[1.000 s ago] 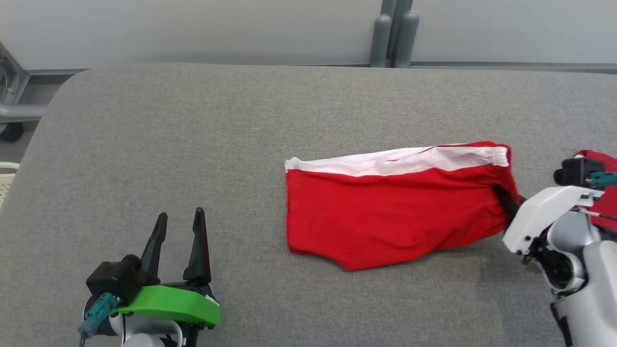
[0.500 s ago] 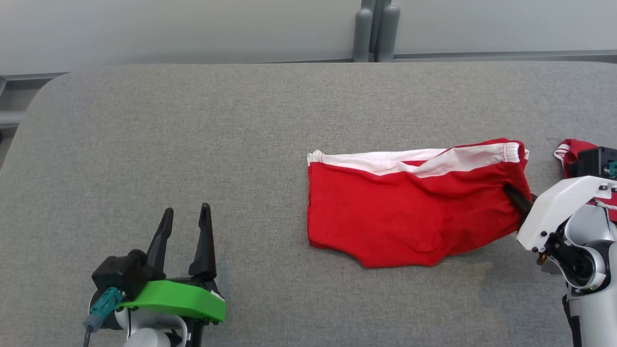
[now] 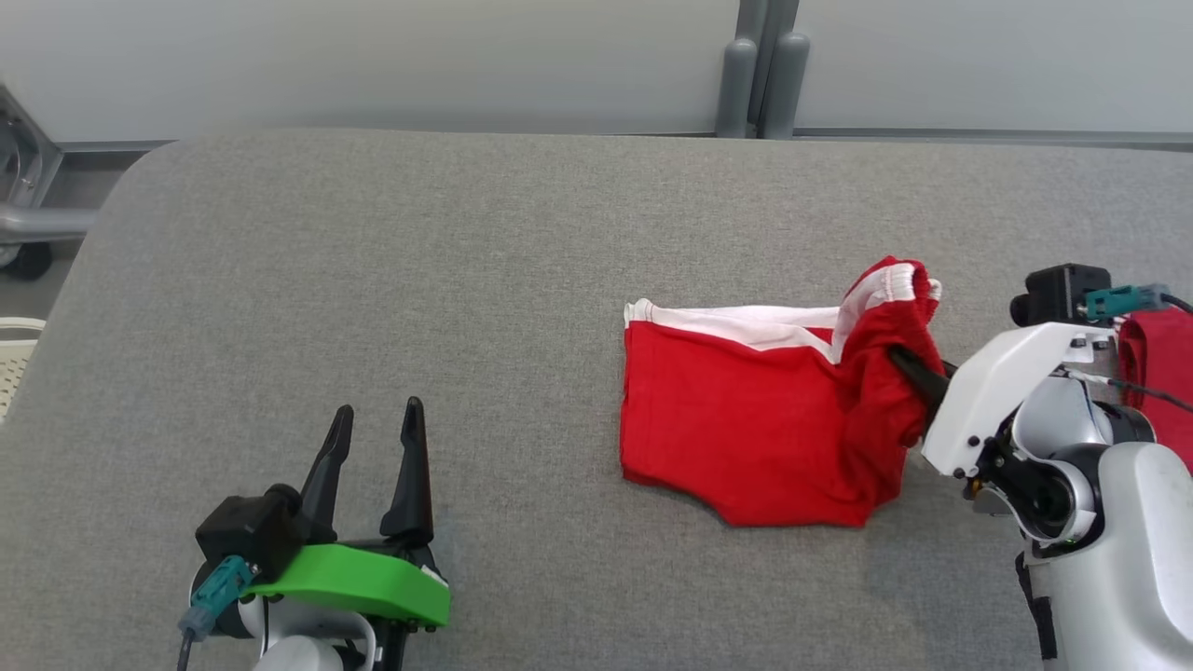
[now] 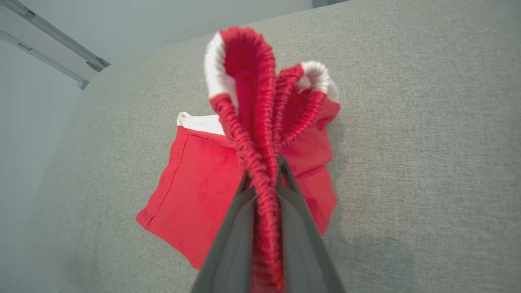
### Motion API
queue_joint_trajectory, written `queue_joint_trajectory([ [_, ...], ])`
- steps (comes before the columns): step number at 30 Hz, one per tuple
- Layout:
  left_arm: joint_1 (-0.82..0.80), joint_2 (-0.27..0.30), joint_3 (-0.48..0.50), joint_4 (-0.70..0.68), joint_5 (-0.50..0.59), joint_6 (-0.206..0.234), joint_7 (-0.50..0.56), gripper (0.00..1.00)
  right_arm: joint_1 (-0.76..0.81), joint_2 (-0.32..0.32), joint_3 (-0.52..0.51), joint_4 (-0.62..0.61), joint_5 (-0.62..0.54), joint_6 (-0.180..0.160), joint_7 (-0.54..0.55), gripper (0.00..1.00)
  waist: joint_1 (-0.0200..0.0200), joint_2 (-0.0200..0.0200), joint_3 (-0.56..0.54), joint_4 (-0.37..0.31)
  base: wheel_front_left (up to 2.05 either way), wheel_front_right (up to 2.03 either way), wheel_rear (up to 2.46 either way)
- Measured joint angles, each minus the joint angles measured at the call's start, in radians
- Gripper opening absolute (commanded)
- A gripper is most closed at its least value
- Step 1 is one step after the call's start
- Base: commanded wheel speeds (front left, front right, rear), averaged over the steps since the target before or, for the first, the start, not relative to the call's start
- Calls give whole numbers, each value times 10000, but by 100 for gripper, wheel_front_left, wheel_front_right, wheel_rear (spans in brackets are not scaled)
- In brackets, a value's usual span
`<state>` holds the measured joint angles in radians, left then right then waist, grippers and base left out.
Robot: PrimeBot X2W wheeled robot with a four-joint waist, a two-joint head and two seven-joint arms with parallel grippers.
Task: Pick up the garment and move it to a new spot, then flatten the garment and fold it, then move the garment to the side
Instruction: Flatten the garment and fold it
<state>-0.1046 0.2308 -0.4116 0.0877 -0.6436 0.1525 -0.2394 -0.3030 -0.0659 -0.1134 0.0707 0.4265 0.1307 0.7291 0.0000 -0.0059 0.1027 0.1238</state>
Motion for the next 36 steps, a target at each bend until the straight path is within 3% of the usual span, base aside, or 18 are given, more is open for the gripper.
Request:
queue_joint_trajectory([
  [8,-42,-59,-161,-19,31,-44,-40,100,-596,146,846,1258,113,-2,-497,0,0,0,-151,308,0,0,0],
  [19,-145,-207,-466,84,92,-173,-35,100,-1755,165,2000,4623,1016,-2,-1975,0,0,0,-265,998,0,0,0],
  [33,-145,-320,-610,228,75,-219,-54,100,-3168,163,3308,7737,1730,-2,-3371,0,0,0,-376,1485,0,0,0],
  [35,-146,-326,-616,251,61,-219,-56,100,-3332,159,3503,8080,1944,-2,-3547,33,0,0,-373,1494,0,0,0],
  [36,-146,-328,-612,265,61,-219,-58,100,-3409,159,3630,8197,2044,-2,-3620,57,0,0,-371,1496,0,0,0],
])
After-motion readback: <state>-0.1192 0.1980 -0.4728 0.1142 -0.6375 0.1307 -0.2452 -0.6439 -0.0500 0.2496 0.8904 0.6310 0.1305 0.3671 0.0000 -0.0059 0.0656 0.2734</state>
